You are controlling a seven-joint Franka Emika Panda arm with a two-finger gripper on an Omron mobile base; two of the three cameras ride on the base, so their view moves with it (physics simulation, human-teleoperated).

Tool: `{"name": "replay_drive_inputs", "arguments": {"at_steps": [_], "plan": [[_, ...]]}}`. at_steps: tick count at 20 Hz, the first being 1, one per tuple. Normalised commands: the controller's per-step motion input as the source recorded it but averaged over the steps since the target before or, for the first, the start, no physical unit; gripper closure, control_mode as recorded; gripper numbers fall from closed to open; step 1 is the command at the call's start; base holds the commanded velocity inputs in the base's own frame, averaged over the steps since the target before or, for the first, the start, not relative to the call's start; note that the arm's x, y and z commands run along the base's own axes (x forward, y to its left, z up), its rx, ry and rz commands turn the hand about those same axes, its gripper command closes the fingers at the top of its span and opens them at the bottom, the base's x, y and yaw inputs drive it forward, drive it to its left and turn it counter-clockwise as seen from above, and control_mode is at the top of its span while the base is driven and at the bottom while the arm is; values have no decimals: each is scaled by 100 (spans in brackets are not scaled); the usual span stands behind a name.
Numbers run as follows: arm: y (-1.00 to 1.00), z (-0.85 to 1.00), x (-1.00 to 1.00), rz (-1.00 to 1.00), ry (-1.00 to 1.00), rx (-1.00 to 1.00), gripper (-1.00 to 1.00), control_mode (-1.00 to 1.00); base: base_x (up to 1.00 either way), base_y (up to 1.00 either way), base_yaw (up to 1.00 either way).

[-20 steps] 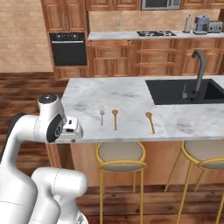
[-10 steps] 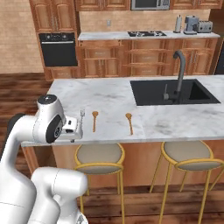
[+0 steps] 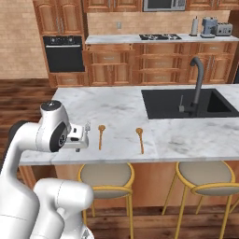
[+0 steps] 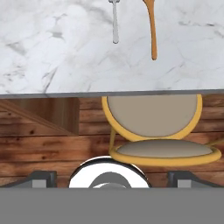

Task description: Pick up the metallic utensils from the counter and place them in the open drawer. Make sure not to pick up any wooden utensils.

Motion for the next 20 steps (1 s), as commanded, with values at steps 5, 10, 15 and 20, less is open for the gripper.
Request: {"name": "replay_drive_inputs", "arguments": {"at_steps": [5, 10, 15, 20], "plan": [[0, 0, 0, 0, 0, 0, -100, 100, 7, 2, 0], [0, 0, 0, 0, 0, 0, -100, 100, 0, 0, 0], [0, 0, 0, 0, 0, 0, -100, 100, 0, 0, 0], [1, 0, 5, 0, -4, 0, -100, -100, 0, 0, 0]]}}
